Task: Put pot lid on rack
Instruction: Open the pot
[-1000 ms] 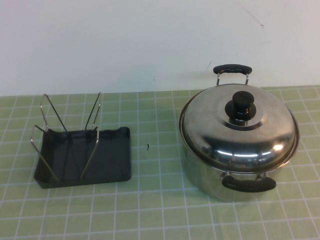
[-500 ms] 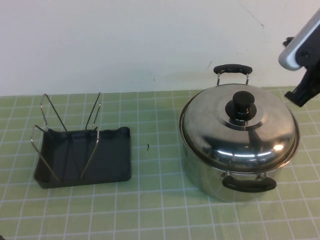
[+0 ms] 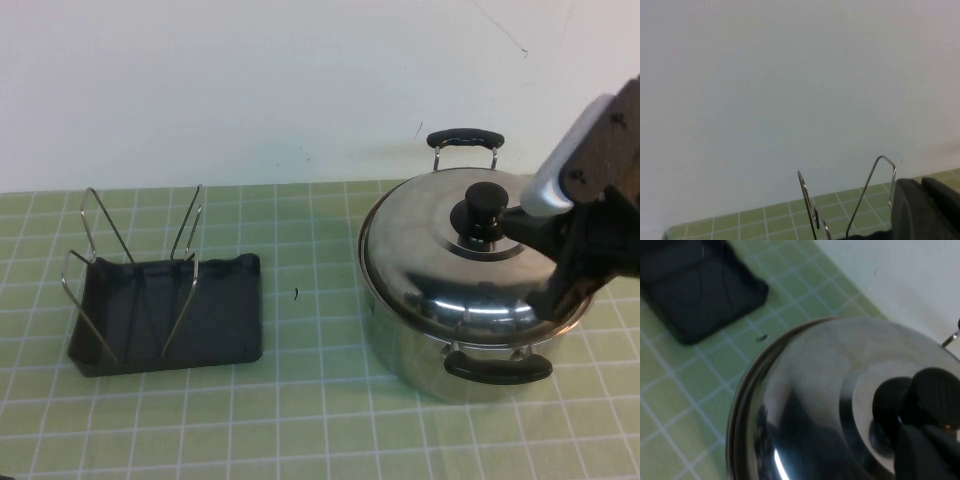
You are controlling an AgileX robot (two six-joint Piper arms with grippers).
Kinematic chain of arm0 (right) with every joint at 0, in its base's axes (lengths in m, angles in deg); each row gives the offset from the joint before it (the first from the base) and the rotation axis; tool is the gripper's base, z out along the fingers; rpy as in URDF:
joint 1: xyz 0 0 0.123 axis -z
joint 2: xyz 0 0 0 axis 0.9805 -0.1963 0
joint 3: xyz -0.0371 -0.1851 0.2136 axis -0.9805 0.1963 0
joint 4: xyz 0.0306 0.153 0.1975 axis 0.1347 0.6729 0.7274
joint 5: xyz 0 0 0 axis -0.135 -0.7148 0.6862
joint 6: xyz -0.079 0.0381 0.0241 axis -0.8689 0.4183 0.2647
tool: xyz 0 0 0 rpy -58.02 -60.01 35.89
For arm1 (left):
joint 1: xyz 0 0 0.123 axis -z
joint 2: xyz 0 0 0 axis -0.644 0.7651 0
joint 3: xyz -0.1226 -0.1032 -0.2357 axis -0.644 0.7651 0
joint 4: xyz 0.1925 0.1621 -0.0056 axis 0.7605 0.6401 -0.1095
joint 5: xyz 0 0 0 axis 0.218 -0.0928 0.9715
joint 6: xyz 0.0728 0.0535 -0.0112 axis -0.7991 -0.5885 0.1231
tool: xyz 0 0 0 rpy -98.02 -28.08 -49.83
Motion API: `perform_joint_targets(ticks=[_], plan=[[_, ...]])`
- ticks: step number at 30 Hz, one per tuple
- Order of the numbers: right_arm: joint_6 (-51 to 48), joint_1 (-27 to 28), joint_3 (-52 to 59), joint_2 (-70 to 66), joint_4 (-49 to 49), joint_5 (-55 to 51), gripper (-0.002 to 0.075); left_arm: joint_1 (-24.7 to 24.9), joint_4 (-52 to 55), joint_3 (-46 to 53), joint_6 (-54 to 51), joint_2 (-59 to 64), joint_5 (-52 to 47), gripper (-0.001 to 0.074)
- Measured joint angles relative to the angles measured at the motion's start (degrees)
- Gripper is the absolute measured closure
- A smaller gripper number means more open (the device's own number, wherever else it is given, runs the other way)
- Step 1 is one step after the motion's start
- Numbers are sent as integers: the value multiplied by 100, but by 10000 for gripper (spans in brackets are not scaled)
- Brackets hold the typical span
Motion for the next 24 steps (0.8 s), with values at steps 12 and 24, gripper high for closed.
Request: perform_joint_targets(ticks=[12,24], plan=[[-5872,-122,634,0,5982,148,725,0,0,28,188,9,153,738],[-5659,-122,459,0,5483,-429,491,0,0,36,199,9,153,738]])
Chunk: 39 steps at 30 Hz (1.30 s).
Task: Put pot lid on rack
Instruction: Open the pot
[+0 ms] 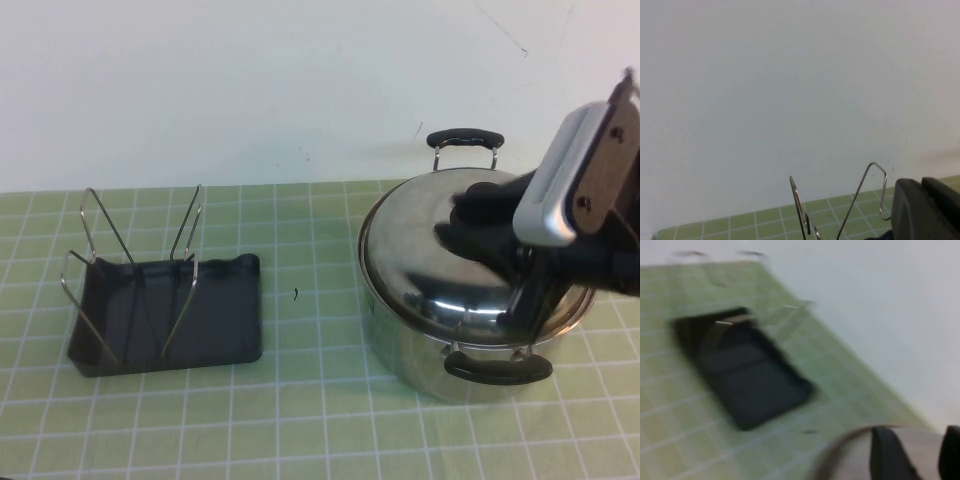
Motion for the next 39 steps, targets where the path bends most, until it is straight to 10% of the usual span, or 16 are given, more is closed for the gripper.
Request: perform_joint_targets(ticks=[5,14,29,33,39], plan=[[2732,-14,-300,0,-2757,-1077,683,0,11,0,49,0,-21,738],[6883,-14,-760,0,-7696,-1092,726,0,22,0,59,0,-29,738],[8200,-14,135,0,-7686,3231,725,0,22,0,59,0,-29,738],[9596,-14,687,0,-8614,3892,626,0,22,0,59,0,-29,738],[11201,-14,957,-12,-10115,4920,253,0,22,0,59,0,-29,738]])
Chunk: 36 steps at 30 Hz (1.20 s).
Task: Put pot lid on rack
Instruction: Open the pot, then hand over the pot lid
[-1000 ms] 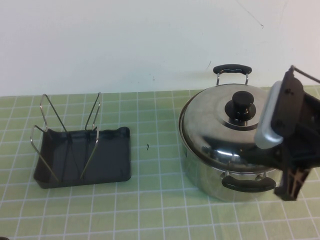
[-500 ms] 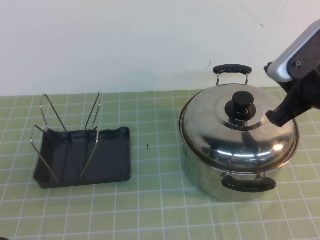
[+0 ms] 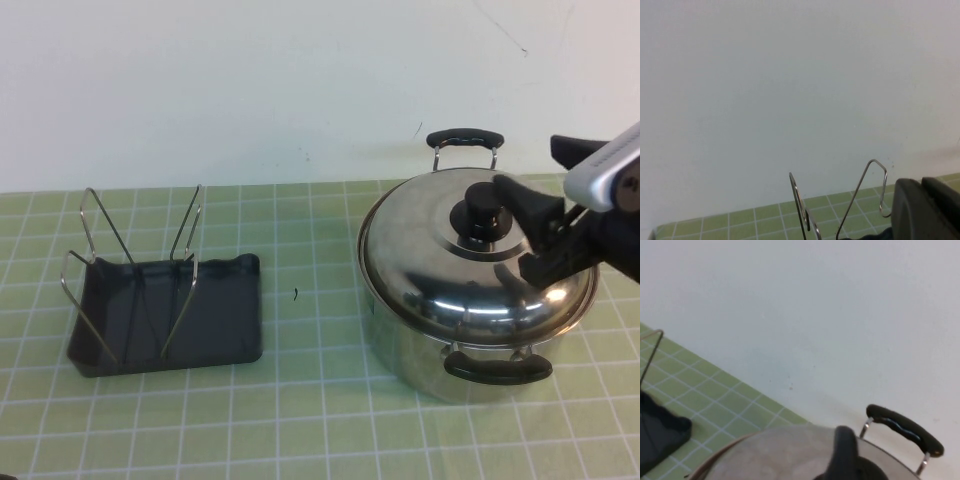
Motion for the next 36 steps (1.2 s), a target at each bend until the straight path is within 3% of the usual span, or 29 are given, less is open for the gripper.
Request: perform_joint_targets(ticks=[4,15,19,22,23,33,36], plan=[[226,-4,0,-278,-411,311,158,0,8,0,0,0,0,738],[412,-4,-130,-1813,-309,1444,141,0,8,3,0,0,26,738],[450,-4,-152,-1939,-178,1675,200,0,8,3,15,0,352,738],[459,-4,-152,-1939,-15,1744,334,0,8,3,195,0,458,738],[471,-4,-152,-1939,32,1779,381,0,8,3,354,0,490,738],[474,-4,-121,-1881,128,2314,377,0,21,3,3685,0,1038,735],[587,-4,-121,-1533,-126,2646,377,0,32,13,5059,0,1642,678]])
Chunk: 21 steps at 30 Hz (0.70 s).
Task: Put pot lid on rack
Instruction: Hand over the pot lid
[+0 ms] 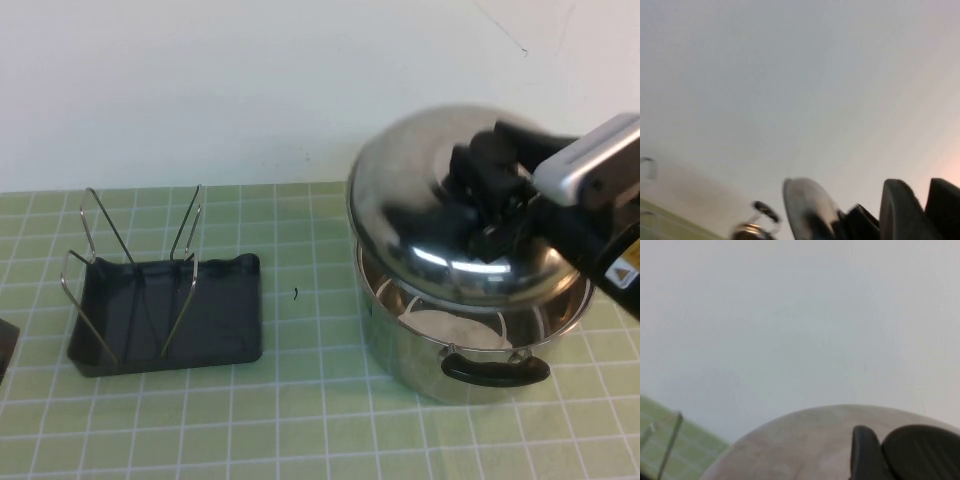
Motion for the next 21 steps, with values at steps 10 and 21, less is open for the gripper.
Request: perform_joint_targets(ticks=[10,21], plan=[[2480,-543,-600,1284,-2875,744,377,0,139,0,3217,-11,1658,87],[2864,-2446,-1250,1297,-3459,-383,377,0,598,0,3379,-11,1840,43]])
